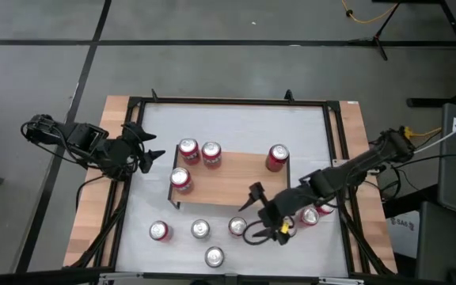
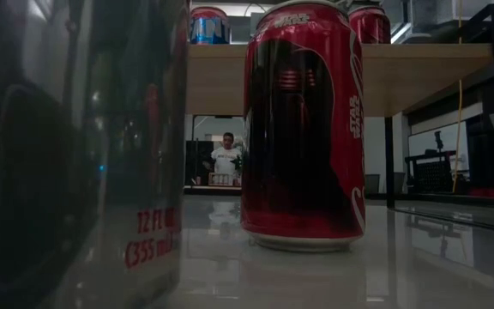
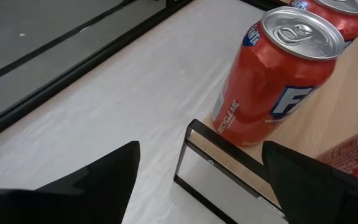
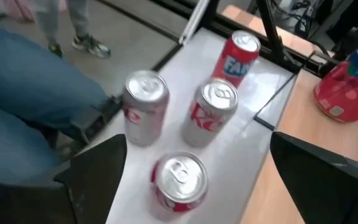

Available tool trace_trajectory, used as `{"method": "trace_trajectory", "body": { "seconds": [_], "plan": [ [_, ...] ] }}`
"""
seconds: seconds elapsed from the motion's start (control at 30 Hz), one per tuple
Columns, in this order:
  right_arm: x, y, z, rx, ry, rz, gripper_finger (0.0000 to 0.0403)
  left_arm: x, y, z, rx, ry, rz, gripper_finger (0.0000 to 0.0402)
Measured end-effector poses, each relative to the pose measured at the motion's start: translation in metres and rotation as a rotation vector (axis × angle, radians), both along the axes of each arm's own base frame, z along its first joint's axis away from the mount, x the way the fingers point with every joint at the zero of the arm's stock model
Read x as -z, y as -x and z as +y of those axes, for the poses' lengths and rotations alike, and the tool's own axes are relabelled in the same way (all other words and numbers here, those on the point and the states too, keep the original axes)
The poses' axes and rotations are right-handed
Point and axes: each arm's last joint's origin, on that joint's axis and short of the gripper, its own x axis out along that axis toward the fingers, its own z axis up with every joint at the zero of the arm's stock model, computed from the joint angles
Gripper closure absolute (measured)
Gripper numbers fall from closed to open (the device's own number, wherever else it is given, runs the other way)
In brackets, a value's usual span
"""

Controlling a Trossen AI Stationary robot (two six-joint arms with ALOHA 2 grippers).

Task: Place canned beverage on shelf
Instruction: Put the red white soda can on the shelf

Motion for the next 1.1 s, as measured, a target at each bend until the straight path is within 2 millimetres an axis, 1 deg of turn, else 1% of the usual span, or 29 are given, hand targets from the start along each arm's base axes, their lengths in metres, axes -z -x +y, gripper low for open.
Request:
{"method": "trace_trajectory", "body": {
  "seconds": [0.13, 0.37, 0.73, 0.9, 1.1],
  "plan": [
    [0.011, -0.01, -0.004, -0.029, 0.028, 0.024, 0.0015, 0.0, 0.0, 0.0, 0.0, 0.0, 0.0, 0.0074],
    [0.031, -0.02, 0.003, -0.077, 0.076, 0.062, 0.0015, 0.0, 0.0, 0.0, 0.0, -0.001, 0.0, 0.0074],
    [0.062, -0.034, 0.01, -0.092, 0.13, 0.13, 0.0015, 0.0, 0.0, 0.0, 0.0, -0.001, 0.0, 0.0074],
    [0.067, -0.037, 0.011, -0.089, 0.144, 0.137, 0.0015, 0.0, 0.0, 0.0, -0.001, -0.001, 0.0, 0.0074],
    [0.068, -0.037, 0.009, -0.043, 0.178, 0.126, 0.0015, 0.0, 0.0, 0.0, -0.001, -0.001, 0.0, 0.0074]
  ]
}}
